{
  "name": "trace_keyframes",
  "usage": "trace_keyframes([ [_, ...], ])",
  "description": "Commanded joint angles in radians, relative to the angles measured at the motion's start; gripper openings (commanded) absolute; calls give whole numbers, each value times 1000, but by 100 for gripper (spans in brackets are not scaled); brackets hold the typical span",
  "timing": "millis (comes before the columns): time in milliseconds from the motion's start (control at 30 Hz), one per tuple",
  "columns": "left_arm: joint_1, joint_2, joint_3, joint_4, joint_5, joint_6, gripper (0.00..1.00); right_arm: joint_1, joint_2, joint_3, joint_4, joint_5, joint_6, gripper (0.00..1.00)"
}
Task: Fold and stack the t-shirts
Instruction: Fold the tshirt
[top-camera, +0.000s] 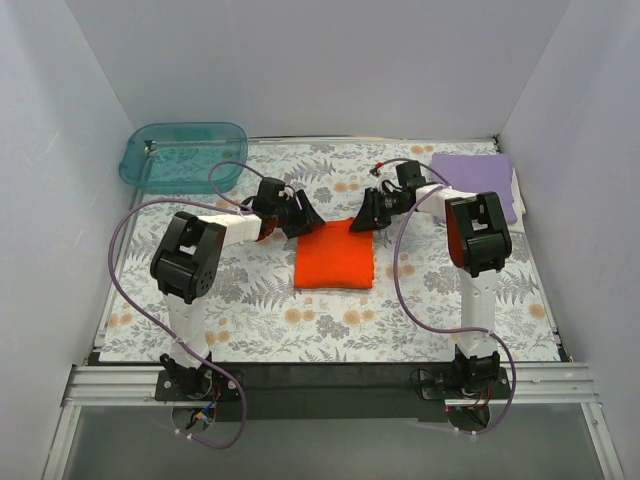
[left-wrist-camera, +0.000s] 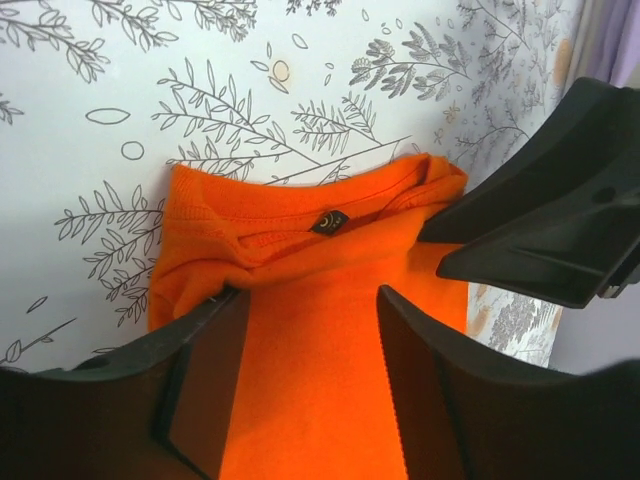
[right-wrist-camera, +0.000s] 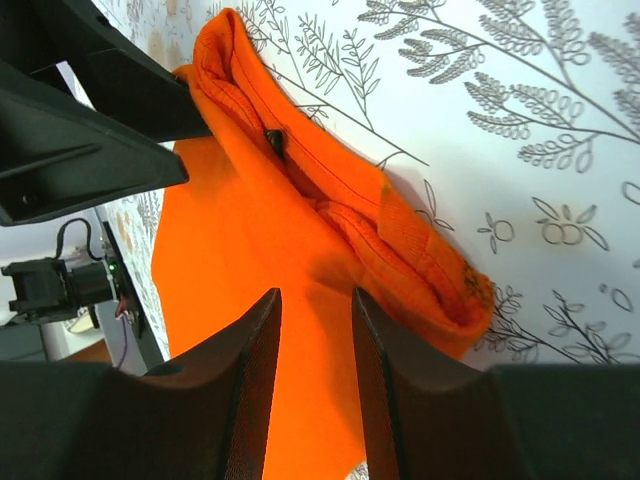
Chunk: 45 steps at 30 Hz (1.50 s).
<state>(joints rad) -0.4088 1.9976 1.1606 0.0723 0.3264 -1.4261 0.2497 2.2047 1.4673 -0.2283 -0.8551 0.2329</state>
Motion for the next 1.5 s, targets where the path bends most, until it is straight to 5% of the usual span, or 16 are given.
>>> trace_keyframes([
  [0, 24, 6, 10, -46, -36, 58, 54, -18, -20, 19, 33, 18, 22, 36],
  [233, 22, -207, 17, -164, -49, 89, 75, 6, -224, -67, 35, -25, 86, 37],
  [567, -97, -580, -234, -221, -27, -54, 76, 203, -519, -384, 113, -19, 195, 35],
  [767, -171, -566, -361, -166, -53, -120, 52, 344, -465, -453, 274, 33, 275, 26],
  [1100, -171, -408, -435, -111, -122, -108, 16, 350, -269, -492, 342, 91, 287, 7],
  [1467, -148, -372, -552, -120, -168, -132, 6, 278, -359, -567, 307, 146, 313, 1],
])
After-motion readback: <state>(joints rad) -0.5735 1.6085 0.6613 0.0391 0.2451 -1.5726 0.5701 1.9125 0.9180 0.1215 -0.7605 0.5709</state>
